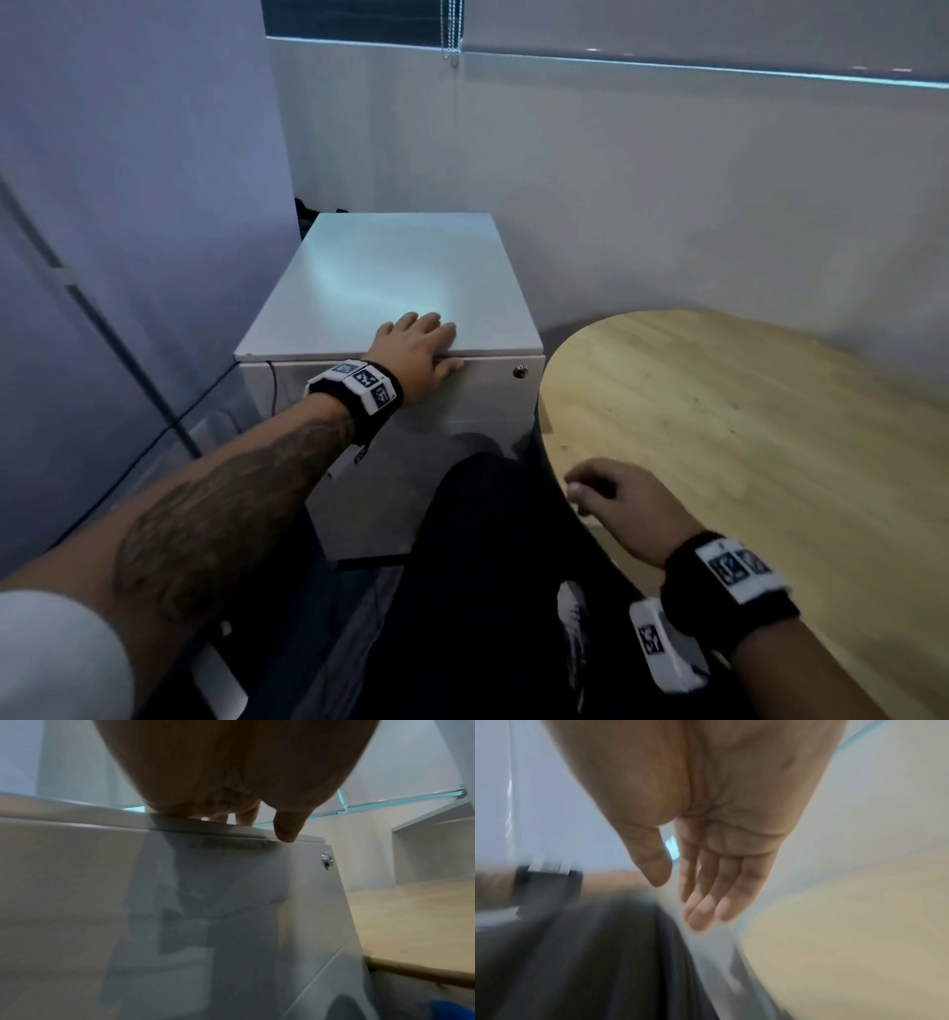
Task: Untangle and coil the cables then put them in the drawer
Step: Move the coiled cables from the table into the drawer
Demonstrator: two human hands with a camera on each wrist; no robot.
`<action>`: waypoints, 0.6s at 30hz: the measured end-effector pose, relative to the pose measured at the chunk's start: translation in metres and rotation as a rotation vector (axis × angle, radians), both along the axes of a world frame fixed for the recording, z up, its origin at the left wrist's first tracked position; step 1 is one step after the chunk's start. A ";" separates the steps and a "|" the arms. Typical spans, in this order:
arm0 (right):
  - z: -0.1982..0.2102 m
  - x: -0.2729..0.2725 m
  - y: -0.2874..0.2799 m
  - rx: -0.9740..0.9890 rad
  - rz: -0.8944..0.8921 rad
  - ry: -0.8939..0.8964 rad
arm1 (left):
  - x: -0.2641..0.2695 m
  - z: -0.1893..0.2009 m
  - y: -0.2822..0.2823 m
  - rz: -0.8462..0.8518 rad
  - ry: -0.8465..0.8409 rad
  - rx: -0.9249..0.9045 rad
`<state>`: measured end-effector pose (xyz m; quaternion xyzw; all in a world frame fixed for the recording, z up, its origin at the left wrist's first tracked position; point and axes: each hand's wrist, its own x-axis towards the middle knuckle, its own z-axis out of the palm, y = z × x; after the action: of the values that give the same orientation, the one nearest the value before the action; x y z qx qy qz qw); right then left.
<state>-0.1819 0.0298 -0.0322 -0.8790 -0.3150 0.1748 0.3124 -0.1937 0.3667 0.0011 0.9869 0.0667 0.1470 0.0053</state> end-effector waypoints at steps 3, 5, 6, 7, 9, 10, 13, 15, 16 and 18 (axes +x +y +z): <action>0.026 0.047 0.051 0.163 -0.123 -0.081 | 0.027 0.004 -0.014 -0.042 0.078 0.010; 0.031 0.068 0.080 0.249 -0.209 -0.067 | 0.035 0.003 -0.017 -0.055 0.111 0.040; 0.031 0.075 0.092 0.285 -0.229 -0.052 | 0.036 0.002 -0.018 -0.057 0.108 0.058; 0.029 0.080 0.103 0.314 -0.236 -0.033 | 0.035 0.000 -0.017 -0.060 0.095 0.077; 0.023 0.087 0.118 0.351 -0.256 -0.002 | 0.034 -0.002 -0.017 -0.066 0.066 0.103; 0.019 0.090 0.124 0.375 -0.293 0.014 | 0.034 -0.003 -0.017 -0.067 0.062 0.108; 0.010 0.099 0.133 0.412 -0.416 0.013 | 0.036 -0.003 -0.018 -0.056 0.073 0.096; 0.008 0.103 0.134 0.389 -0.419 -0.012 | 0.035 -0.002 -0.018 -0.052 0.081 0.080; 0.009 0.103 0.134 0.378 -0.407 -0.018 | 0.035 -0.002 -0.018 -0.055 0.086 0.071; 0.011 0.103 0.132 0.344 -0.368 -0.037 | 0.036 0.000 -0.017 -0.056 0.099 0.061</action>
<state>-0.0790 0.1616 -0.0208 -0.8585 -0.1803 0.0425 0.4781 -0.1580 0.3493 0.0009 0.9941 0.0349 0.0996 -0.0242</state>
